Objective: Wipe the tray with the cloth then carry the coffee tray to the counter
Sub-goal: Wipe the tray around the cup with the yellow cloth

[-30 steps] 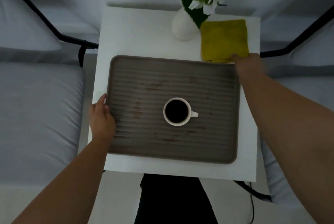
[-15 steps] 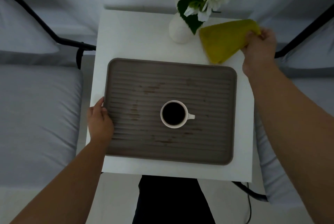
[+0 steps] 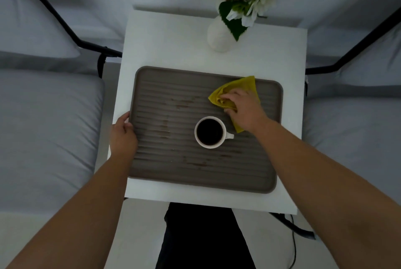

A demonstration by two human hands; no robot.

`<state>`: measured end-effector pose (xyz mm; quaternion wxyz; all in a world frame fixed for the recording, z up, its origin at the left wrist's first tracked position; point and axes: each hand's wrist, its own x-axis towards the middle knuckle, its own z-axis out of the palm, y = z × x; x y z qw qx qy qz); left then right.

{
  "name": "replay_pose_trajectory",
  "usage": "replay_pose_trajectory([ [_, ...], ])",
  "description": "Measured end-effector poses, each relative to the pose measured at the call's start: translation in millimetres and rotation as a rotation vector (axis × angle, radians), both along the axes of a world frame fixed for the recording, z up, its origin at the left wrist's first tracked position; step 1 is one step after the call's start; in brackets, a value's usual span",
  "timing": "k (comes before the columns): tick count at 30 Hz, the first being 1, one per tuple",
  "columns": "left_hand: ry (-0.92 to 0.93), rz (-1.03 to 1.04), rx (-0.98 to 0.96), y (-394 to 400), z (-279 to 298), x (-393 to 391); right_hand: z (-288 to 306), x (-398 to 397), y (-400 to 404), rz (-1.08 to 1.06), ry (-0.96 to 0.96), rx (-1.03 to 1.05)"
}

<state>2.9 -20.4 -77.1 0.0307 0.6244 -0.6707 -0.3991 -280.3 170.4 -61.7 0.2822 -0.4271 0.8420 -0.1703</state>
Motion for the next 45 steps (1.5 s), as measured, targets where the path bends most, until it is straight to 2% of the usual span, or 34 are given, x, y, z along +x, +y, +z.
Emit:
replay_pose_trajectory([
  [3,0.035,-0.002,0.047,-1,0,1,-14,-4,-7,-0.008,0.057,-0.042],
  [9,0.041,0.012,0.045,-1,-6,4,-8,-16,-23,0.174,0.039,-0.068],
  [12,0.047,0.007,0.005,-1,-8,2,-3,-24,6,0.06,0.073,-0.028],
  [15,0.02,0.007,-0.032,0,-10,-1,0,-27,39,-0.201,0.093,0.054],
  [18,-0.016,-0.02,-0.041,-2,-16,2,-5,-20,32,-0.273,0.147,0.085],
  [20,-0.005,-0.039,-0.036,-4,-22,5,-6,-12,9,-0.198,0.161,0.058],
  [24,0.001,-0.04,-0.017,-7,-27,8,-7,-6,-30,0.104,0.172,0.036],
  [26,0.01,-0.021,-0.005,-6,-26,8,-5,-12,-25,0.117,0.092,0.025],
  [28,0.013,0.002,-0.002,-4,-22,6,0,-17,1,-0.01,0.024,0.031],
  [32,0.023,0.021,0.0,-1,-12,0,6,-12,70,-0.42,0.083,0.083],
  [35,0.015,0.002,-0.001,1,-6,-3,-1,8,66,-0.481,0.084,0.09],
  [41,-0.003,-0.001,-0.014,3,-2,-5,-11,25,14,-0.204,-0.058,-0.028],
  [45,0.025,-0.012,-0.023,3,-5,-4,-2,7,26,-0.06,-0.071,0.011],
])
